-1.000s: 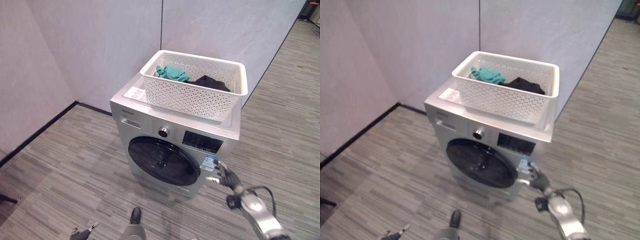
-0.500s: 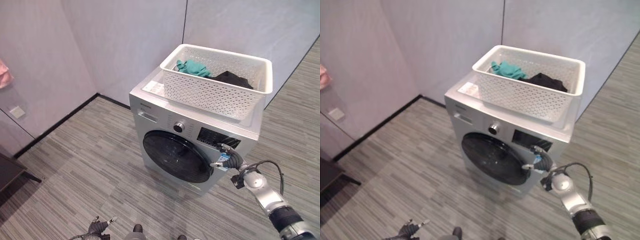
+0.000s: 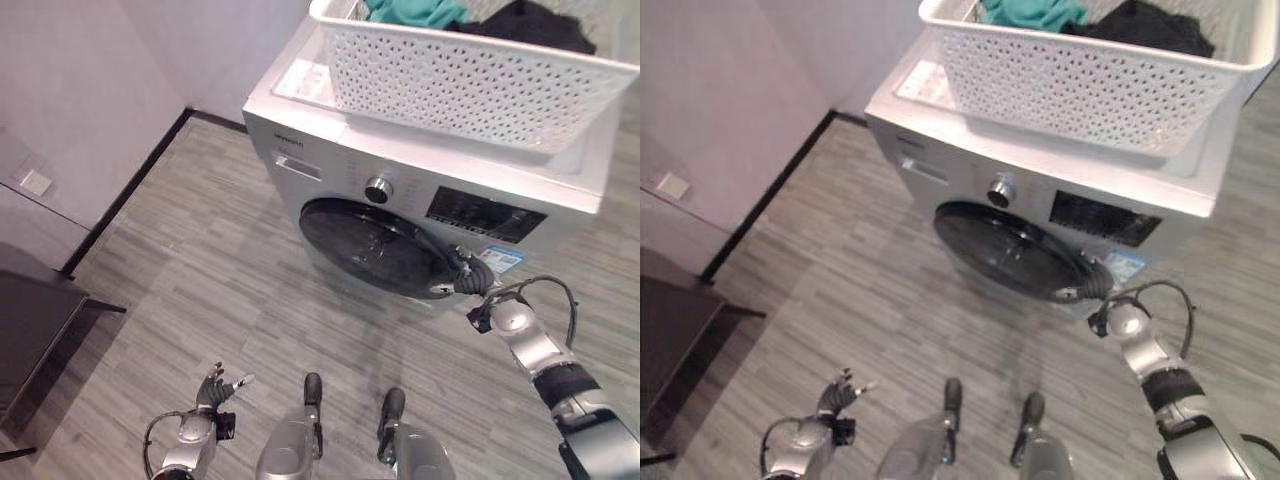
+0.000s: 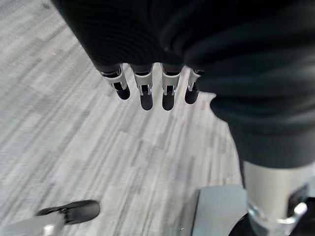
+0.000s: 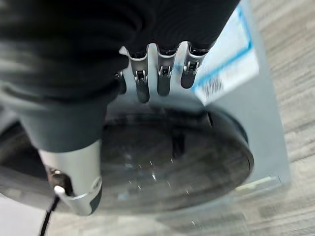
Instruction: Grab the laundry basket,head to the washer,open it,put in the laundry and shut it.
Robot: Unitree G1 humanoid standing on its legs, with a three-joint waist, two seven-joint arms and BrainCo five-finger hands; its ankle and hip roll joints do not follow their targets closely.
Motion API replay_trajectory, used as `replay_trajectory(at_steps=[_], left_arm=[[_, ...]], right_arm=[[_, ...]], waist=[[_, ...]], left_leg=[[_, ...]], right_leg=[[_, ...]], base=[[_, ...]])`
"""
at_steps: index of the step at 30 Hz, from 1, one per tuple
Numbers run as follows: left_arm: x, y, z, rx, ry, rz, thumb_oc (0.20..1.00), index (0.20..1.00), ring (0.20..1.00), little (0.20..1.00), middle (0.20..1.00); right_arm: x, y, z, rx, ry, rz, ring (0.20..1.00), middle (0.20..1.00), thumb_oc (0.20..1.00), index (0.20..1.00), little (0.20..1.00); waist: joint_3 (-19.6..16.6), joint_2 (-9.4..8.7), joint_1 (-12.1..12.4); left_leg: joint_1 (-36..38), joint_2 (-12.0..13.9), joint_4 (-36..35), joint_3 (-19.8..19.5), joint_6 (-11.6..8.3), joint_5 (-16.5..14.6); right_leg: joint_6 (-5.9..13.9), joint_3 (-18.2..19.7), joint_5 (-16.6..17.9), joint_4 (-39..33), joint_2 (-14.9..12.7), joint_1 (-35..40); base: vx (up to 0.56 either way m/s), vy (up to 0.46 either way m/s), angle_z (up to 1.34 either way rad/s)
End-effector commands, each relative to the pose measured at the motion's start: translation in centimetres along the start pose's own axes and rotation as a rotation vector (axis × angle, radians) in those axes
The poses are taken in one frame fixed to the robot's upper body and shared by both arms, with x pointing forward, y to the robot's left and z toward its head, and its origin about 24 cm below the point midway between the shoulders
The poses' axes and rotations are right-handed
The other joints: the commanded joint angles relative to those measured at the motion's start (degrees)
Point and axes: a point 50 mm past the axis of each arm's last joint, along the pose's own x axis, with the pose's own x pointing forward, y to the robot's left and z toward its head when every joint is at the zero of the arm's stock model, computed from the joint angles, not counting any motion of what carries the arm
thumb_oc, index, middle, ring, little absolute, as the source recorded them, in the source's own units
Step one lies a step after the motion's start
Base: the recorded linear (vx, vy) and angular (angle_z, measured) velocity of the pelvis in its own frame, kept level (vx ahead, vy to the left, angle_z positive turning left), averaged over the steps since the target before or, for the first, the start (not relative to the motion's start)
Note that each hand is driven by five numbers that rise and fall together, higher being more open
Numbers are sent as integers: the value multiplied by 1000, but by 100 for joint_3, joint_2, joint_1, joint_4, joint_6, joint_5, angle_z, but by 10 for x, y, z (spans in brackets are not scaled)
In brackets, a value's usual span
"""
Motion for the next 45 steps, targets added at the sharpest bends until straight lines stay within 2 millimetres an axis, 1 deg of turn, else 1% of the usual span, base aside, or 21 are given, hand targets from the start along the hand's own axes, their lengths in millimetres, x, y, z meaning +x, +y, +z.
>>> replay_trajectory(at_steps=[1, 4, 7, 11, 14, 15, 16, 18, 19, 23, 28, 29, 32, 33, 34, 36, 37, 40, 43, 44, 45], left_arm=[[0, 19, 8, -24, -54, 65, 1000, 1000, 1000, 1000, 1000], [4, 15, 23, -35, -107, 59, 1000, 1000, 1000, 1000, 1000], [7, 14, 31, -48, -127, 64, 1000, 1000, 1000, 1000, 1000], [8, 4, 41, -47, -166, 38, 1000, 1000, 1000, 1000, 1000], [7, 0, 46, -52, -192, 32, 1000, 1000, 1000, 1000, 1000], [7, 0, 46, -52, -192, 32, 1000, 1000, 1000, 1000, 1000], [6, 1, 50, -90, -208, 50, 1000, 1000, 1000, 1000, 1000], [6, 5, 57, -148, -237, 79, 1000, 1000, 1000, 1000, 1000], [6, 6, 57, -148, -237, 79, 1000, 1000, 1000, 1000, 1000], [4, 13, 89, -232, -368, 127, 1000, 1000, 1000, 1000, 1000], [-14, 18, 120, -95, -549, 82, 1000, 1000, 1000, 1000, 1000], [-28, 24, 140, -8, -661, 55, 1000, 1000, 1000, 1000, 1000], [-53, 29, 176, 226, -868, 35, 1000, 1000, 1000, 1000, 1000], [-53, 29, 175, 226, -867, 35, 1000, 1000, 1000, 1000, 1000], [-75, 24, 203, 403, -1029, -11, 1000, 1000, 1000, 1000, 1000], [-85, 20, 212, 441, -1088, -49, 1000, 1000, 1000, 1000, 1000], [-103, 4, 227, 476, -1179, -197, 1000, 1000, 1000, 1000, 1000], [-115, -22, 229, 410, -1135, -546, 1000, 1000, 1000, 1000, 1000], [-105, -40, 210, 222, -958, -760, 1000, 1000, 1000, 1000, 1000], [-81, -70, 172, 17, -681, -920, 1000, 1000, 1000, 1000, 1000], [-74, -82, 159, -26, -601, -946, 1000, 1000, 1000, 1000, 1000]], right_arm=[[18, -25, 31, -58, -81, -89, 1000, 1000, 1000, 1000, 1000], [34, -38, 52, -74, -96, -123, 1000, 1000, 1000, 1000, 1000], [39, -35, 59, -76, -91, -124, 1000, 1000, 1000, 1000, 1000], [40, 19, 78, -24, -136, -1, 1000, 1000, 1000, 1000, 1000], [28, 77, 86, 96, -144, 121, 1000, 1000, 1000, 1000, 1000], [28, 77, 87, 96, -144, 121, 1000, 1000, 1000, 1000, 1000], [13, 122, 91, 218, -117, 224, 1000, 1000, 1000, 1000, 1000], [-3, 163, 98, 360, -61, 318, 1000, 1000, 1000, 1000, 1000], [-3, 163, 99, 361, -61, 318, 1000, 1000, 1000, 1000, 1000], [-43, 235, 115, 597, 78, 542, 1000, 1000, 1000, 1000, 1000], [-76, 265, 80, 594, 225, 653, 1000, 1000, 1000, 1000, 1000], [-85, 266, 52, 571, 315, 653, 1000, 1000, 1000, 1000, 1000], [-96, 261, 11, 517, 411, 638, 1000, 1000, 1000, 1000, 1000], [-96, 261, 11, 516, 411, 638, 1000, 1000, 1000, 1000, 1000], [-103, 250, -21, 467, 494, 605, 1000, 1000, 1000, 1000, 1000], [-107, 245, -34, 441, 524, 593, 1000, 1000, 1000, 1000, 1000], [-117, 234, -64, 407, 607, 551, 1000, 1000, 1000, 1000, 1000], [-136, 219, -100, 406, 732, 502, 1000, 1000, 1000, 1000, 1000], [-150, 219, -112, 406, 790, 508, 1000, 1000, 1000, 1000, 1000], [-160, 219, -120, 426, 838, 497, 1000, 1000, 1000, 1000, 1000], [-162, 217, -123, 444, 858, 477, 1000, 1000, 1000, 1000, 1000]], waist=[[-67, -359, 134], [129, -348, 240], [170, -350, 287], [210, -355, 408], [224, -343, 486], [210, -342, 485], [177, -314, 539], [141, -265, 625], [128, -265, 623], [-26, -142, 898], [-216, -81, 1003], [-314, -71, 1010], [-435, -125, 987], [-446, -123, 984], [-535, -170, 954], [-577, -189, 940], [-683, -232, 870], [-821, -259, 667], [-949, -276, 522], [-1006, -353, 337], [-1038, -391, 264]], left_leg=[[-363, -53, -235, -43, -21, 207], [-565, -75, -297, -2, -35, 288], [-636, -85, -326, 9, -45, 323], [-750, -107, -359, -11, -59, 358], [-739, -111, -346, -37, -66, 350], [-759, -109, -344, -42, -66, 355], [-716, -104, -380, -85, -76, 353], [-655, -101, -405, -121, -88, 362], [-674, -100, -403, -126, -88, 366], [-503, -82, -398, -218, -149, 364], [-266, -79, -396, -299, -142, 351], [-134, -80, -421, -319, -127, 329], [14, -81, -455, -330, -141, 302], [-1, -79, -459, -335, -139, 315], [84, -67, -470, -338, -152, 289], [123, -61, -468, -336, -158, 278], [195, -48, -470, -344, -170, 257], [324, -10, -452, -316, -169, 208], [415, 10, -468, -267, -133, 172], [534, 40, -474, -213, -99, 117], [563, 45, -485, -198, -87, 109]], right_leg=[[314, 572, -171, -503, -203, 209], [353, 614, -58, -544, -226, -10], [363, 605, -5, -599, -227, -66], [383, 521, 56, -761, -218, -48], [373, 470, 32, -791, -207, 18], [373, 466, 41, -798, -204, 4], [364, 407, 10, -834, -196, 92], [350, 357, -37, -820, -188, 178], [350, 352, -28, -826, -185, 165], [336, 185, -138, -840, -170, 458], [328, 100, -239, -825, -144, 745], [336, 54, -281, -808, -140, 871], [351, 4, -331, -818, -135, 1044], [350, -1, -314, -830, -130, 1034], [371, -46, -334, -858, -122, 1153], [379, -77, -341, -878, -122, 1219], [391, -119, -359, -918, -109, 1339], [404, -156, -394, -952, -114, 1531], [419, -131, -368, -1008, -112, 1601], [414, -54, -394, -995, -103, 1660], [409, -12, -389, -996, -95, 1663]], base=[[-32, 25, -35], [-29, 23, -17], [-13, 9, 3], [0, 0, 0], [-1, -13, 6], [-3, -28, 15], [-3, -19, 15], [-6, -13, 15], [-3, -4, 16], [-15, -16, -5], [4, 24, 20], [21, 26, 29], [30, 12, 26], [27, -10, 37], [33, -21, 31], [43, -23, 18], [56, -20, 7], [92, 9, 5], [103, 30, 3], [100, 7, -2], [132, 4, -2]])
